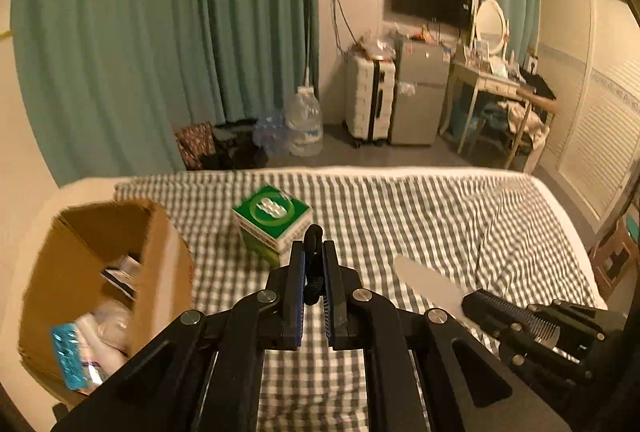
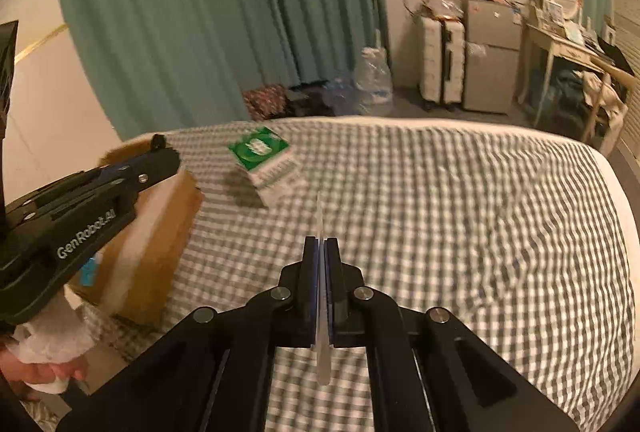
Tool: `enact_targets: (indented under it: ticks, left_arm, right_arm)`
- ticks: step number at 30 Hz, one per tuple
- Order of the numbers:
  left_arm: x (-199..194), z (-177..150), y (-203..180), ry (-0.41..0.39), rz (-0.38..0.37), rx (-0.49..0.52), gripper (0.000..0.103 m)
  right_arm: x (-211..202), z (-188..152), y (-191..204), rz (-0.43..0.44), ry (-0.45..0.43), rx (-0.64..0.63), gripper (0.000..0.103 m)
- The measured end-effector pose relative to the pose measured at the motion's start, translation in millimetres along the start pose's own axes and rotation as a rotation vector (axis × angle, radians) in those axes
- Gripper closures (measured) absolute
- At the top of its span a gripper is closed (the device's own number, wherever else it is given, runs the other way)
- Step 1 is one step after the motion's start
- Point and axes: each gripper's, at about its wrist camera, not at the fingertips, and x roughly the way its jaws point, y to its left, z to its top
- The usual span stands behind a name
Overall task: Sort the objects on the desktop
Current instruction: 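Carry the hair tie and comb into the cardboard box and release both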
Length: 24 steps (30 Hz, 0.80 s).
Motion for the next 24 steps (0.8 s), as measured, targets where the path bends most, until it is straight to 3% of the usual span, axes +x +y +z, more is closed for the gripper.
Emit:
enact_targets:
  ticks: [5, 13, 19, 24]
  left_arm:
    - [-21.2, 8.9, 33.6, -0.042, 0.026, -0.026, 0.096]
    - [-38.0, 2.7, 110.9, -0.048, 0.081, -0.087, 0.096]
    - [-33.9, -24.1, 192.0, 0.002, 0.154, -0.159, 0.096]
    - [-15.0, -54.3, 237.5, 0.081, 0.166, -0.192, 0.096]
  right_arm:
    - [-11.7, 15.9, 44.3, 0.059, -0.042, -0.045, 0.101]
    - [-1.4, 29.7, 134.9, 0.133, -0.023, -0.153, 0.101]
    - [38.5, 23.9, 206.4, 0.173, 0.046, -0.23, 0.101]
    - [72.9, 15.7, 248.2, 0.199, 0.108, -0.257, 0.101]
